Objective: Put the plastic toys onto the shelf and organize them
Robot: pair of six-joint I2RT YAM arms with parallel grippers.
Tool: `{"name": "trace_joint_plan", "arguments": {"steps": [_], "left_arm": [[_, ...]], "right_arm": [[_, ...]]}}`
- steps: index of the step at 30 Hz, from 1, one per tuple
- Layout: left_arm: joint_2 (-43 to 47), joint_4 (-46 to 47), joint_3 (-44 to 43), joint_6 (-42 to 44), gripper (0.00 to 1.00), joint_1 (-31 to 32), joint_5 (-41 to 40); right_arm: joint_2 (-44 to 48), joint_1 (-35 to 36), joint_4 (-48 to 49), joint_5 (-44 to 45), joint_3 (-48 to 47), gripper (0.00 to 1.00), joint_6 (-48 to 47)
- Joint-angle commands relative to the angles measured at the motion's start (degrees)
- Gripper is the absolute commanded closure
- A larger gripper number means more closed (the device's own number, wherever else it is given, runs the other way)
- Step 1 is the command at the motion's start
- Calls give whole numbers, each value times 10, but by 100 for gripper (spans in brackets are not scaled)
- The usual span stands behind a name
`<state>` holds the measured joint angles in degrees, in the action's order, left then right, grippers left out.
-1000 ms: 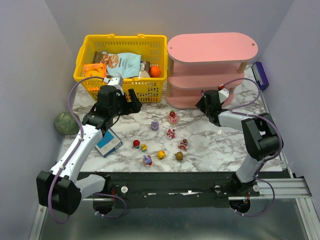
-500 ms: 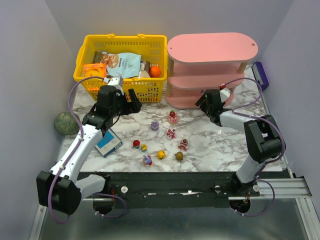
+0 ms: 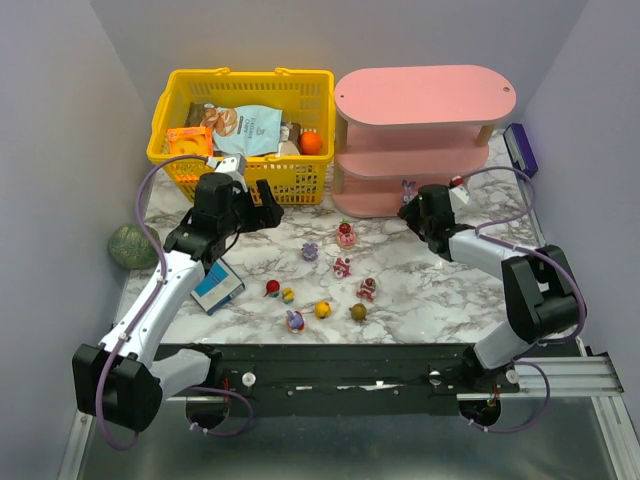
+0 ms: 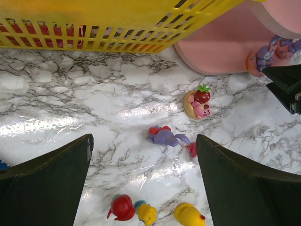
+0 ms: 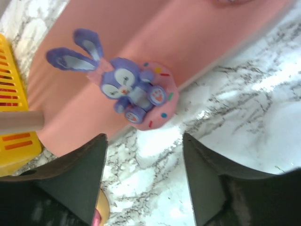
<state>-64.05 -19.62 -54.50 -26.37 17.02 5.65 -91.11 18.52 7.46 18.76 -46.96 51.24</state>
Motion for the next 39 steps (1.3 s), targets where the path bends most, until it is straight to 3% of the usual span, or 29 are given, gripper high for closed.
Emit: {"name": "trace_joint_plan", "arguments": {"steps": [1,14,27,39], "left_arm": [[13,-2,10,1,1,2,14],[14,-5,7,7,1,2,7],[8,-9,4,13,1,2,1],[3,-13,-1,16,1,2,-1]], "right_arm": [[8,-12,-18,-22,23,43,60],[-16,-42,52,-79,27,51,138],[-48,-59,73,-93,6,56,141],[-74,-67,77,-94,-14,67,127]]}}
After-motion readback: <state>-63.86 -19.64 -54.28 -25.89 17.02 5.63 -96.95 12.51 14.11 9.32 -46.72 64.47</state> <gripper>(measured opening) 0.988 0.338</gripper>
